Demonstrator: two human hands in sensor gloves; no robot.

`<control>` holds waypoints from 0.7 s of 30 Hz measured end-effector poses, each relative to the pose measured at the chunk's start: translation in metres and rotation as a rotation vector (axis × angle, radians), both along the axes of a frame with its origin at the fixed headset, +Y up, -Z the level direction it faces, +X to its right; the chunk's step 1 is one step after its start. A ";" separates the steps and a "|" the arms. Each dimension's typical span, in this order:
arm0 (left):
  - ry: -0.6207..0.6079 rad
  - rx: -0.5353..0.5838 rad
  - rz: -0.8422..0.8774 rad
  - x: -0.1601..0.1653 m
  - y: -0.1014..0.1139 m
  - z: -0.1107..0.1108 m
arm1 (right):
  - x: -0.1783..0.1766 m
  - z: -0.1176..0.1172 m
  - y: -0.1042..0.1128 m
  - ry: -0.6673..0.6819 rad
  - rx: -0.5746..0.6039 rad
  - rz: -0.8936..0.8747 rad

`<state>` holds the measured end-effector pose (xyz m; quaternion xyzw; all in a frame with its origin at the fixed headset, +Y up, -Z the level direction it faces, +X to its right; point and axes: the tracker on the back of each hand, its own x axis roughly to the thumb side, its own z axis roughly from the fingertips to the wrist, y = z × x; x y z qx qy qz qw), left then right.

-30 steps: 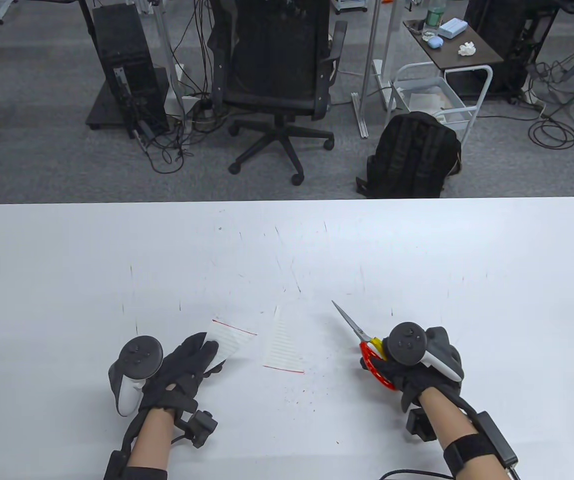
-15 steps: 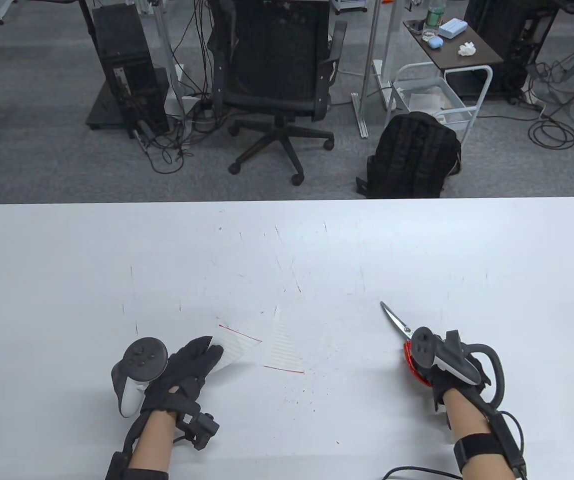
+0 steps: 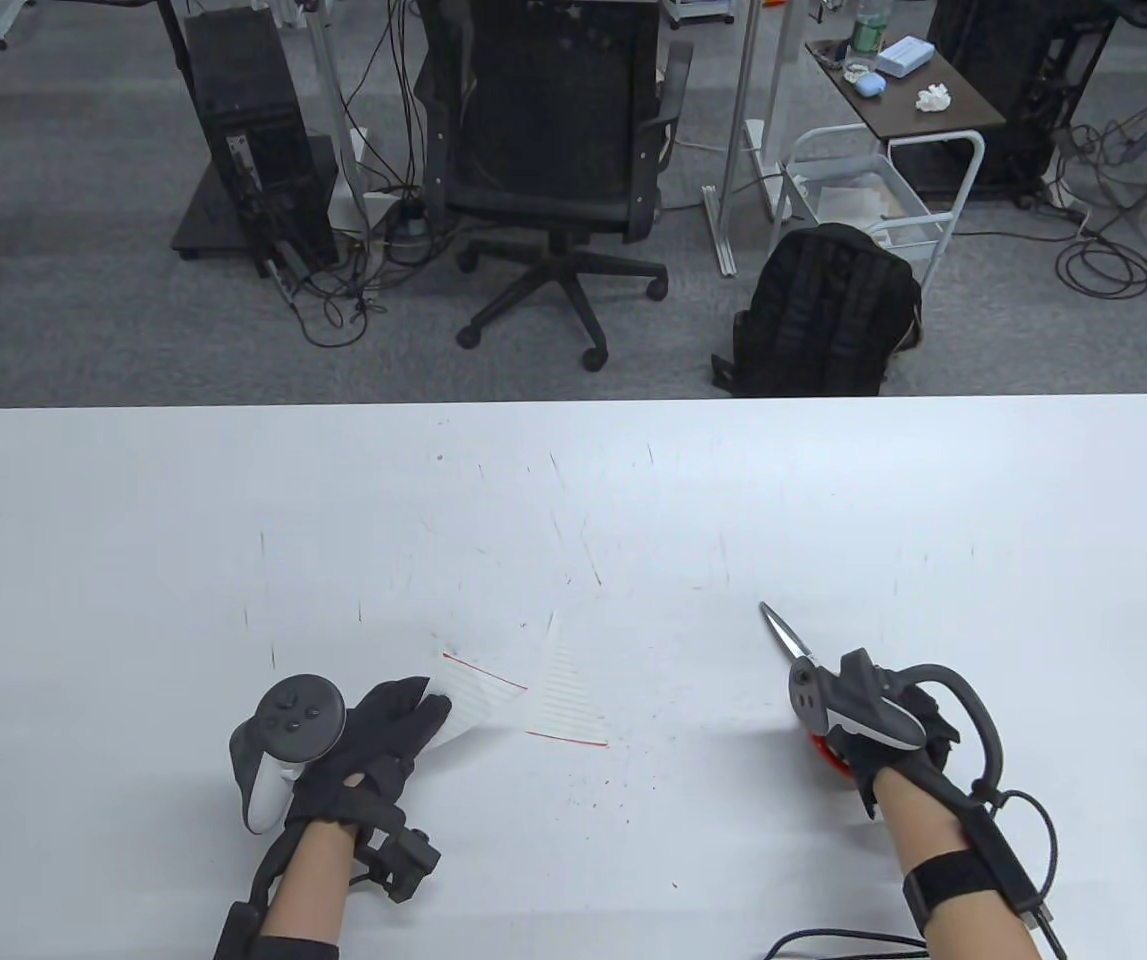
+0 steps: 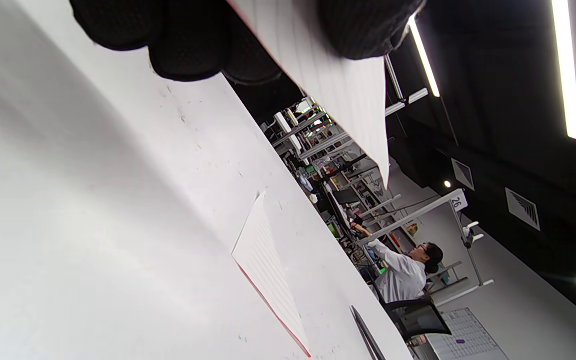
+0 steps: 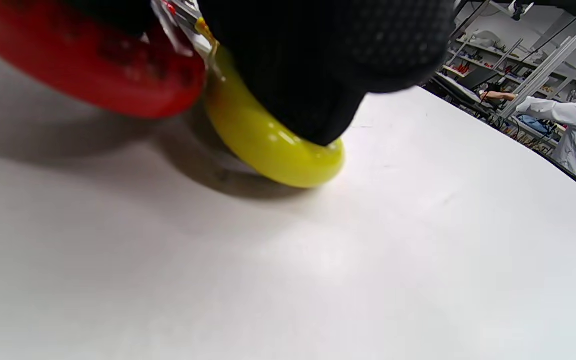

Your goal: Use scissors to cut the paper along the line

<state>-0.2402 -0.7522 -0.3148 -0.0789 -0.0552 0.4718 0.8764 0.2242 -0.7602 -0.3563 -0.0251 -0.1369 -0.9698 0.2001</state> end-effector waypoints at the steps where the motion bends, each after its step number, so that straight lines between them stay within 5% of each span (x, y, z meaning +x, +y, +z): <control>1: -0.002 0.001 -0.004 0.001 0.000 0.000 | 0.000 0.000 0.000 0.006 -0.016 -0.009; 9: -0.013 -0.003 -0.049 0.006 -0.002 0.000 | 0.018 -0.003 0.010 -0.066 -0.208 -0.233; 15: -0.030 -0.009 -0.179 0.016 -0.006 0.000 | 0.024 0.021 0.042 0.089 -0.008 -0.373; 21: -0.029 -0.043 -0.338 0.035 -0.010 -0.005 | 0.015 0.056 0.051 0.294 0.128 -0.567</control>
